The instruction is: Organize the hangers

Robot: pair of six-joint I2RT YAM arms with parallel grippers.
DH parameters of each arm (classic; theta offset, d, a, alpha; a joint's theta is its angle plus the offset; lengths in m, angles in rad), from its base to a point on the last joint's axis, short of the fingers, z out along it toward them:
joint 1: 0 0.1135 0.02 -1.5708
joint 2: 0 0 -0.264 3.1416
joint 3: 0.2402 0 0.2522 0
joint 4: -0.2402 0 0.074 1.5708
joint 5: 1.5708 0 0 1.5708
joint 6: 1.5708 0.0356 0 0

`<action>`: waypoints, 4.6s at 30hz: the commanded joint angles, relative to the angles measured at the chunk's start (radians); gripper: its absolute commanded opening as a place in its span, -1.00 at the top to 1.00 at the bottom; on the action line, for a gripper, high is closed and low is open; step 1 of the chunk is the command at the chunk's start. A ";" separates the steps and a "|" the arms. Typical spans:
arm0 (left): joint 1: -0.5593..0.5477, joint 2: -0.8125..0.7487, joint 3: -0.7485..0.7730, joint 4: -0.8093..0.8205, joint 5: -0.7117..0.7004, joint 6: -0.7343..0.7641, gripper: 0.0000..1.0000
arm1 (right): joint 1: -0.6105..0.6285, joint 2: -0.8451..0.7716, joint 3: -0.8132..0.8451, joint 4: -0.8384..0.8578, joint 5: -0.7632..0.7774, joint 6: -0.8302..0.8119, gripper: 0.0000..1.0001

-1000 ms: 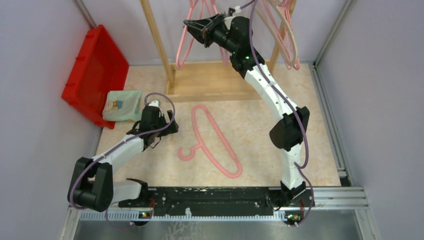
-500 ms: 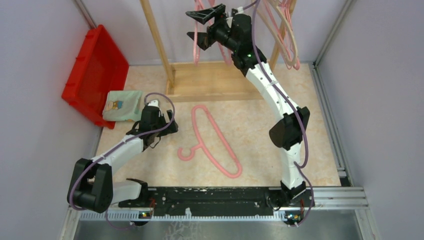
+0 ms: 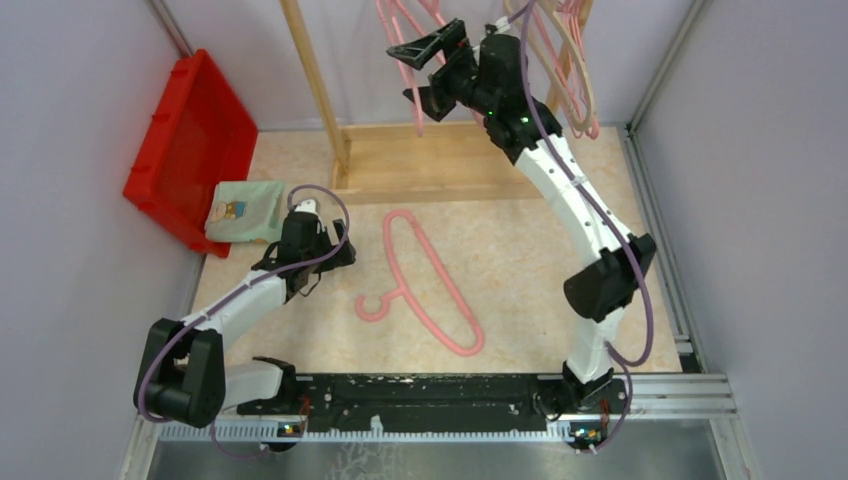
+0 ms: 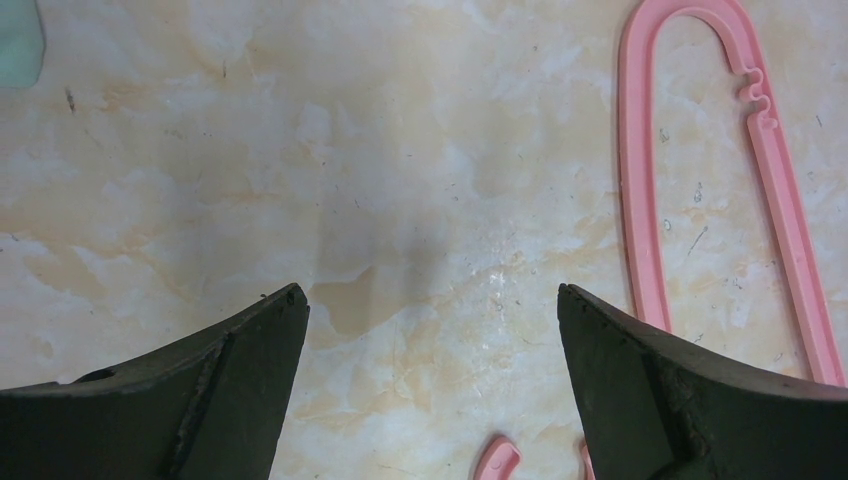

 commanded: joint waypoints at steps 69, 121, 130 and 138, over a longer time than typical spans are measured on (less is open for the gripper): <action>0.006 0.021 0.013 -0.028 0.034 -0.021 -0.98 | 0.548 -0.189 -1.253 -0.011 0.349 -1.132 0.26; 0.006 -0.057 0.075 -0.052 0.055 -0.024 -0.98 | -0.079 -0.840 -0.832 -0.148 -0.299 -0.515 1.00; 0.004 0.004 0.119 -0.035 0.075 -0.021 -0.98 | -0.157 -0.780 -0.771 0.092 -0.391 -0.348 1.00; 0.004 0.016 0.118 -0.031 0.076 -0.005 -0.97 | -0.200 -0.627 -0.620 0.282 -0.368 -0.264 1.00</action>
